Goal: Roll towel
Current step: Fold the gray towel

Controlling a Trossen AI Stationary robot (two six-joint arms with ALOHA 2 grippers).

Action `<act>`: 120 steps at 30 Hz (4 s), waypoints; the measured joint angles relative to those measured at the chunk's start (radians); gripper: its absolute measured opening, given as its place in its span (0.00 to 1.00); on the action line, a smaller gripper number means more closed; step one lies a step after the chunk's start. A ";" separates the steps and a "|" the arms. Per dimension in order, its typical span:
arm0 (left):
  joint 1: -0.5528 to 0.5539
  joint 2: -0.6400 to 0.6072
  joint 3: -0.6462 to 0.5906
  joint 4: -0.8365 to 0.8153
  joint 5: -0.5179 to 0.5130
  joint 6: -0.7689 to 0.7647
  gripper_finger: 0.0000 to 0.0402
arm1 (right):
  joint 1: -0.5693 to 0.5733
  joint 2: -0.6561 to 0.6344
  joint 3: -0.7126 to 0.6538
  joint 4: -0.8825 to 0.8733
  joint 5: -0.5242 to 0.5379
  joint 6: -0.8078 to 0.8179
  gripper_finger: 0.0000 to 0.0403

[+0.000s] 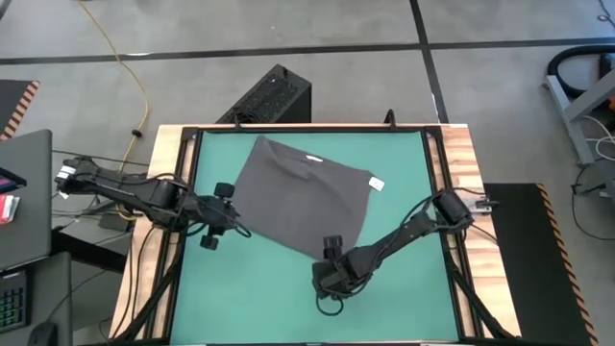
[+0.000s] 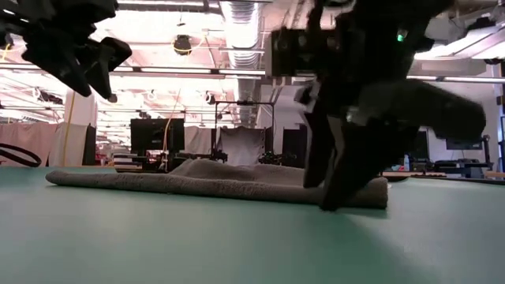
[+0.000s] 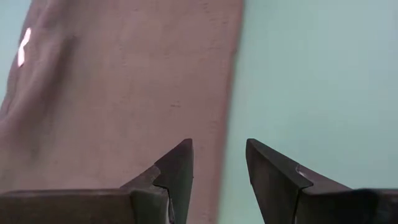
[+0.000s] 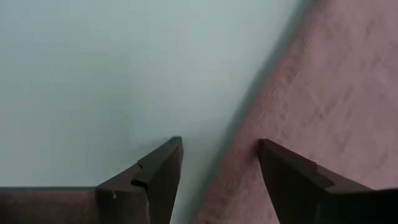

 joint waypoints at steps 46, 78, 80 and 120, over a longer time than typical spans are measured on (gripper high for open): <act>-0.280 0.367 0.039 0.317 -0.050 -0.051 0.46 | 0.323 0.019 -0.005 -0.429 -0.009 0.574 0.04; -0.279 0.674 0.034 0.201 -0.094 -0.338 0.26 | 0.323 0.017 -0.005 -0.423 -0.009 0.612 0.04; -0.279 0.674 0.033 0.205 -0.107 -0.343 0.15 | 0.323 0.017 -0.005 -0.424 -0.007 0.626 0.04; -0.251 0.602 1.165 -0.823 -1.070 -0.382 0.00 | 0.027 -0.559 0.575 -0.873 0.873 0.406 0.02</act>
